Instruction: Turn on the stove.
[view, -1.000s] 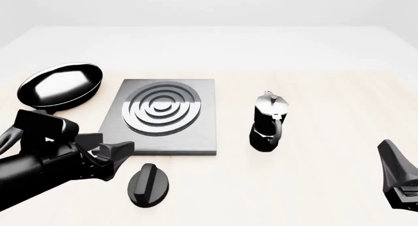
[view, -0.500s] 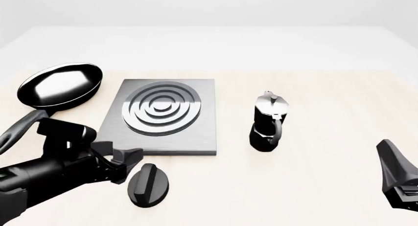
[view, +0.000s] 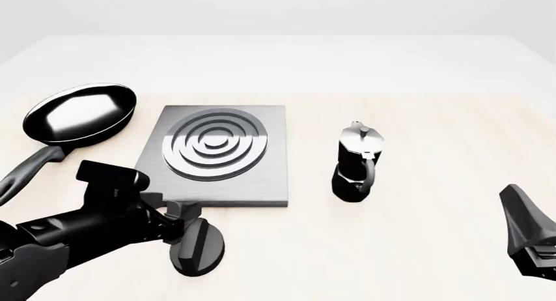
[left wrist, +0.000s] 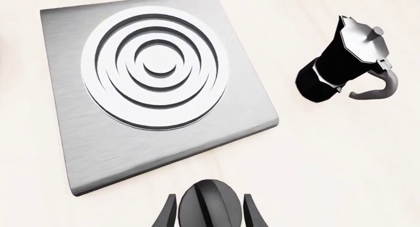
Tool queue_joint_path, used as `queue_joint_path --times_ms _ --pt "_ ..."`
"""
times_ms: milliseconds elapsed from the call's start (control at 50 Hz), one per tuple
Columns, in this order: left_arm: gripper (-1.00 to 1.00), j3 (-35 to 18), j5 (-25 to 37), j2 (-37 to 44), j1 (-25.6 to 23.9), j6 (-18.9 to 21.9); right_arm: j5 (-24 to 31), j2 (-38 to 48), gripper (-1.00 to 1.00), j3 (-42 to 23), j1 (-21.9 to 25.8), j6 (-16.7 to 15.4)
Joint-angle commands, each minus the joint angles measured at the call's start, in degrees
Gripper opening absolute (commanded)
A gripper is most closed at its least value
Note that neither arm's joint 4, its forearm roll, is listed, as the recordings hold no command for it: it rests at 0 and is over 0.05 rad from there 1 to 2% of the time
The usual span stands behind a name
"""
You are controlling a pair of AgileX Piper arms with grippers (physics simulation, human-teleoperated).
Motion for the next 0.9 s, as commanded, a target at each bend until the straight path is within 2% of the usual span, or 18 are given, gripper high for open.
queue_joint_path --times_ms 20,900 --pt "1.0 -0.3 -2.1 3.3 -0.6 -0.8 -0.2 0.2 1.0 0.0 0.2 0.6" --pt "1.0 1.1 -9.7 13.9 -0.5 -3.5 -0.9 1.4 1.0 0.0 0.5 1.2"
